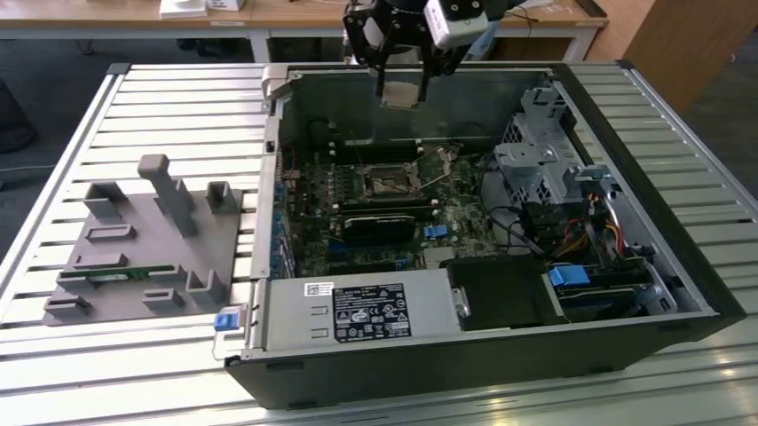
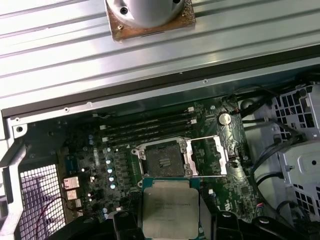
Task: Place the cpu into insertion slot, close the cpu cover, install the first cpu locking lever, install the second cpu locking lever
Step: 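Place the cpu into insertion slot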
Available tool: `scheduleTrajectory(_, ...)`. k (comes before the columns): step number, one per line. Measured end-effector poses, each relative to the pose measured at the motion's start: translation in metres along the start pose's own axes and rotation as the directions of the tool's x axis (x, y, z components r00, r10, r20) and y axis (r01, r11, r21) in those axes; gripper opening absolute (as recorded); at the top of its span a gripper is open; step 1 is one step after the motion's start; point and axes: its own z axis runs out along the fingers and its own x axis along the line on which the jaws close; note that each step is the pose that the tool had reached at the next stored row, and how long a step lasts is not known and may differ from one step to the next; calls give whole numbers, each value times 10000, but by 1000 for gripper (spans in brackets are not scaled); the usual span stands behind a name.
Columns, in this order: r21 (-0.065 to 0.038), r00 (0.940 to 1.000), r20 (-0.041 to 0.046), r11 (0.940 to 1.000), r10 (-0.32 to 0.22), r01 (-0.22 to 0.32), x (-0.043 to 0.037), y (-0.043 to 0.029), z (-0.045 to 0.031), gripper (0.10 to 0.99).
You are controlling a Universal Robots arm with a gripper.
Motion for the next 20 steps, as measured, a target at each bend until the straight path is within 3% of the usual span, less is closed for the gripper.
scheduleTrajectory(20, -20, 9963, 76, 9963, 854, -854, 1, 0, 2, 541)
